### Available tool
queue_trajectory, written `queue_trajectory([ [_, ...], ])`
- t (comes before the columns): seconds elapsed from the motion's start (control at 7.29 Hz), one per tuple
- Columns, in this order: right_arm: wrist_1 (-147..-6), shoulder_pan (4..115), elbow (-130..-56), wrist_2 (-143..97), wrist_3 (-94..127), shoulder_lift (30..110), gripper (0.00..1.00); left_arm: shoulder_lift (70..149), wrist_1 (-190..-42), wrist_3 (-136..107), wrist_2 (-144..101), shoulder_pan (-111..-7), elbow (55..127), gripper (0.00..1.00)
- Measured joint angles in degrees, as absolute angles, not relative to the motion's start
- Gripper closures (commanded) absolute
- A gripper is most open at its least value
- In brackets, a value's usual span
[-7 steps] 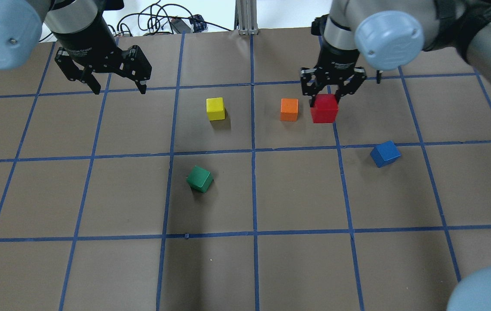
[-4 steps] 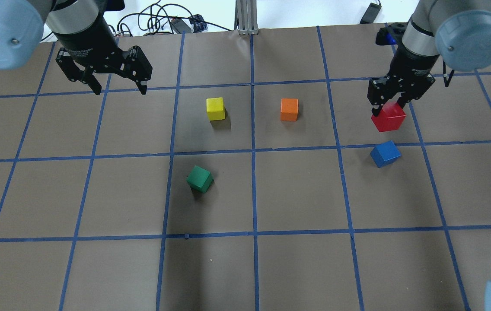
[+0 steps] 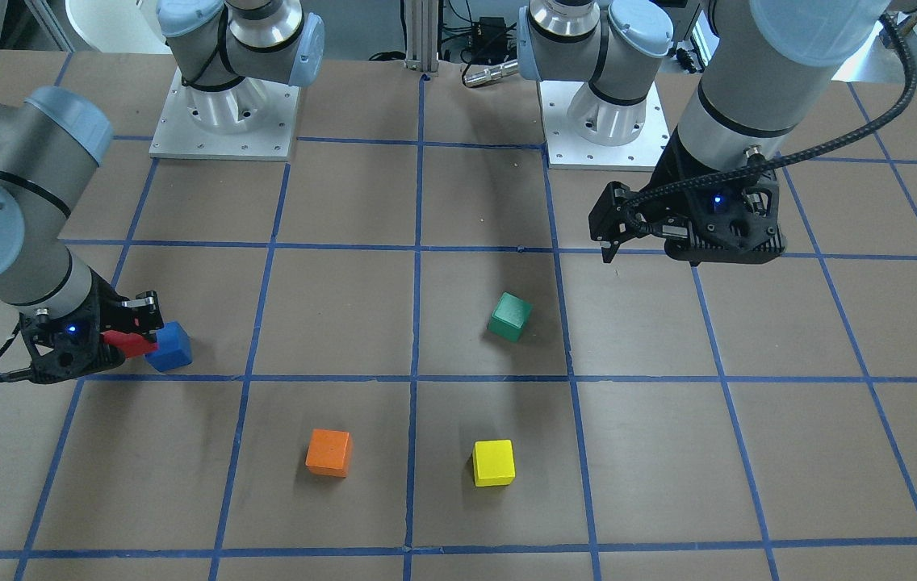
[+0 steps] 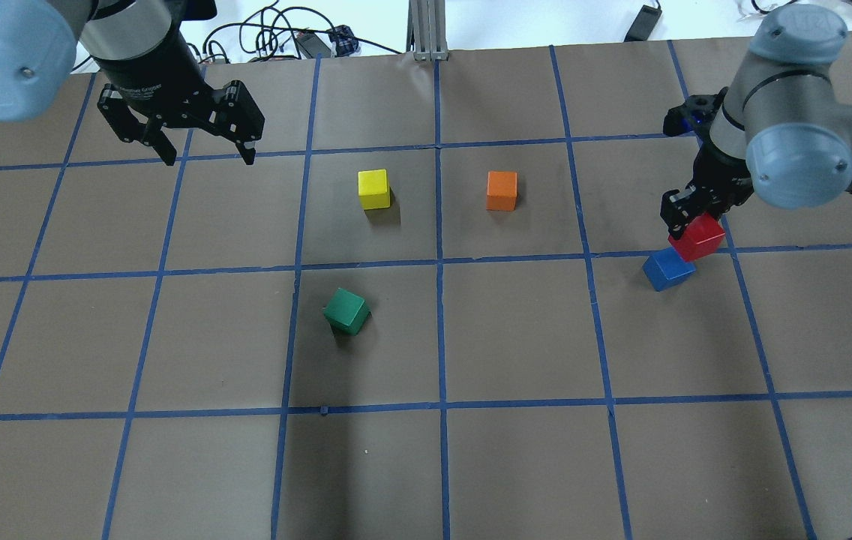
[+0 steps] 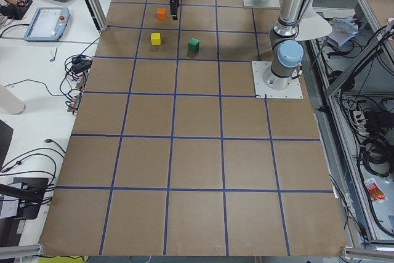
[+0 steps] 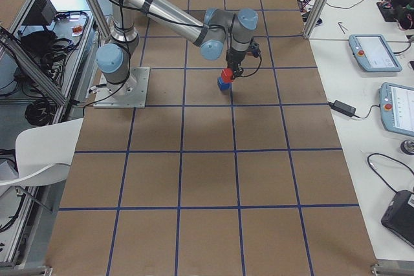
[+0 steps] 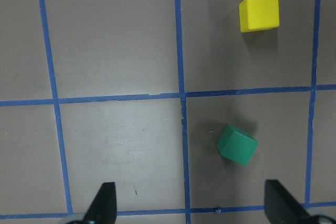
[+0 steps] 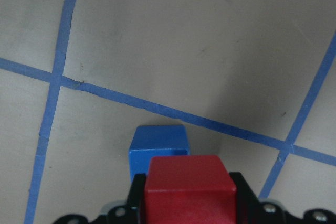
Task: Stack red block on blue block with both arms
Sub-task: 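Carry the red cube with the right gripper above the blue cube, then lower the red cube onto the blue cube and open the right gripper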
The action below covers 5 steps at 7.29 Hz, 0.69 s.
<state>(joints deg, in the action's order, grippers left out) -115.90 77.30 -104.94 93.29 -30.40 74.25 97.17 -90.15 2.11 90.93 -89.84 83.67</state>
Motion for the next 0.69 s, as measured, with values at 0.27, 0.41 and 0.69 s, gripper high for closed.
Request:
queue_trajectory([
  [0.27,-117.8,77.6,-106.9,92.9,-30.4,75.6,1.00,97.2,-90.1,2.1,90.9,-89.8,83.7,0.00],
  [0.41,-117.9,77.7,-107.1,92.8,-30.4,76.0,1.00,97.2,-90.1,2.1,90.9,-89.8,83.7,0.00],
  [0.69,-118.0,77.8,-107.3,92.0,-30.4,75.8,1.00,97.2,-90.1,2.1,91.0,-89.7,83.7,0.00],
])
